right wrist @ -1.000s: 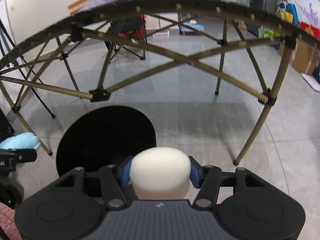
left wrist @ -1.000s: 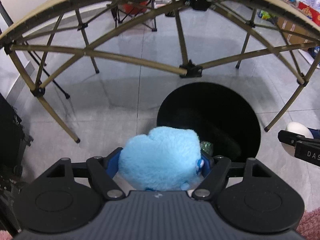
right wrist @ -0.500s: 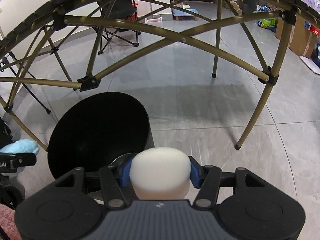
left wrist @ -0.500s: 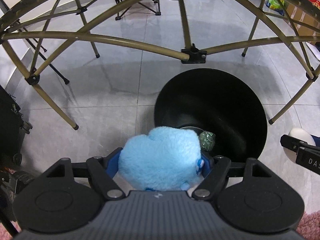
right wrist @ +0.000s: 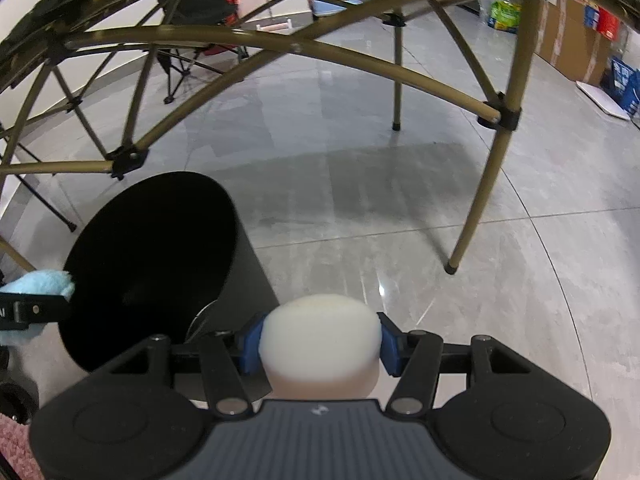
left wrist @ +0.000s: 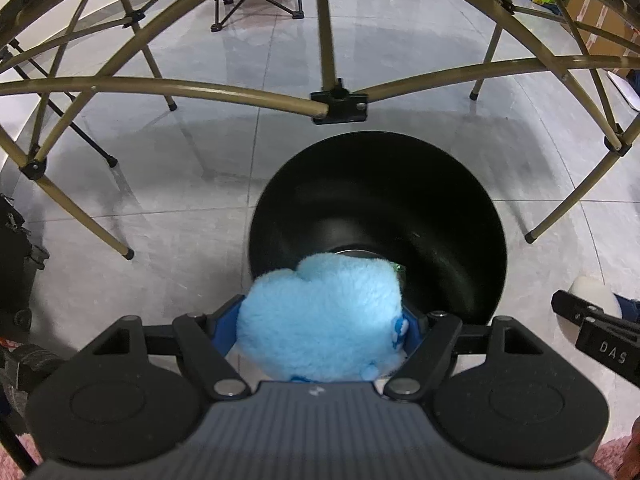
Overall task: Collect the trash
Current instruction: 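Lower the left tool into the bin and open it to drop the blue plush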
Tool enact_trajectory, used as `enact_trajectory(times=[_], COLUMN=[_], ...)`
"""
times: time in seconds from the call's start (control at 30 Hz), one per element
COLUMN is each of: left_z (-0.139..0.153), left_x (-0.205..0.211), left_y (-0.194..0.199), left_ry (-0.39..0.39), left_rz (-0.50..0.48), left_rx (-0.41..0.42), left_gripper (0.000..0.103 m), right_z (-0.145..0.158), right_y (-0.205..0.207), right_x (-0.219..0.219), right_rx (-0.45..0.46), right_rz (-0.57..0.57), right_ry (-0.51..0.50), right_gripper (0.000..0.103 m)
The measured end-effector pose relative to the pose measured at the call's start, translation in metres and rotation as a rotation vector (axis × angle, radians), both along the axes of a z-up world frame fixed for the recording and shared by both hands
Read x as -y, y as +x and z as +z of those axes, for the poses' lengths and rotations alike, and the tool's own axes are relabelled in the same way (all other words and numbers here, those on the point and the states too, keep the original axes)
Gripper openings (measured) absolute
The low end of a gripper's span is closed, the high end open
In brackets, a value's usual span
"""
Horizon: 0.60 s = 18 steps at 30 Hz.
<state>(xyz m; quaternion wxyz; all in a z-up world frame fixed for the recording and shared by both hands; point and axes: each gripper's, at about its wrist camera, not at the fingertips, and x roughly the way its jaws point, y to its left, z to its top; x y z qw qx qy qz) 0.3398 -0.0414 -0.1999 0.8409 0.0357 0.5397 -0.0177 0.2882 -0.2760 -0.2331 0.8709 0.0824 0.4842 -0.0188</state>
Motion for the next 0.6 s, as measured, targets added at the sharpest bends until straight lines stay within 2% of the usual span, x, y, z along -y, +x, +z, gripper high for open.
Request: enact_trajectory(times=[0.6], left_z=[-0.017], left_x=[0.046], left_y=[0.03], left_ry=[-0.007], left_rz=[0.018], left_rx=[-0.056], left_gripper=[0.076], right_z=[-0.016], right_y=[0.002], right_x=[0.02], right_rx=[-0.044], right_rz=[-0.056], right_ry=[0.011], right_gripper=[0.056])
